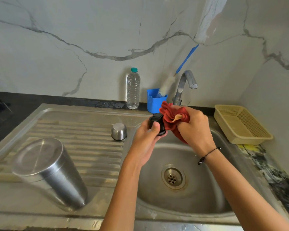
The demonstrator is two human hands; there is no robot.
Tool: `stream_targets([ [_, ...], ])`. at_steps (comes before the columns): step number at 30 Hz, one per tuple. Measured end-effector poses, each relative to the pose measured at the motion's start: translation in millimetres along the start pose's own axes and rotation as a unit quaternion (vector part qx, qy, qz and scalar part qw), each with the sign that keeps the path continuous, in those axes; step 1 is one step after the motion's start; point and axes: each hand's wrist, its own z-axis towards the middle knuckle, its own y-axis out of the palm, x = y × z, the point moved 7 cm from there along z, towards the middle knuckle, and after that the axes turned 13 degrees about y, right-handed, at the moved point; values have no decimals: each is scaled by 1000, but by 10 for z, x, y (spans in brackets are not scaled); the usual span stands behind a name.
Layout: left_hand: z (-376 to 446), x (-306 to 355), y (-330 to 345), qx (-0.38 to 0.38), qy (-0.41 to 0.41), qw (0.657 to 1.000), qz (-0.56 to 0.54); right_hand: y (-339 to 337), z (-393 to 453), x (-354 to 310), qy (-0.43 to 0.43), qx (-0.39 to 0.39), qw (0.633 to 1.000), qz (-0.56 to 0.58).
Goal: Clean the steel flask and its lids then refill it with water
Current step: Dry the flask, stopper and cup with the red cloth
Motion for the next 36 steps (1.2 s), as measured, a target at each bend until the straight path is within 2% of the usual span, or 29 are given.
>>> stream_targets([
  [3, 12, 28, -104, 11, 10, 999, 41, 71, -158, -207, -108, -31, 993, -48],
  [6, 19, 110, -202, 1, 24, 993, 119, 164, -198, -259, -147, -80, 979, -115],
  [9, -4, 171, -190, -53, 39, 983, 173, 206, -120, -220, -122, -119, 973, -153],
  [15, -33, 57, -224, -90, 17, 969, 229, 342, 83, 16, -49, -170, 969, -174],
  [17, -61, 4, -239, -85, 0, 975, 206, 348, 133, 128, -15, -179, 975, -131],
  [19, -90, -51, -215, -70, -14, 984, 160, 279, 150, 210, 20, -147, 987, -55],
  [22, -54, -36, -356, 30, -5, 984, 176, 248, 73, 274, 31, -77, 996, 21],
  [24, -38, 4, -552, 111, 13, 959, 262, 290, -1, 312, 30, -61, 997, 31],
  [26, -89, 67, -774, 177, 21, 912, 369, 375, -76, 315, 25, -68, 997, 34],
  [29, -266, 136, -1008, 263, 8, 862, 434, 574, -177, 306, 13, -95, 995, 17],
  [36, -549, 202, -1243, 246, -1, 776, 581, 1099, -405, 355, 28, -168, 985, 20],
])
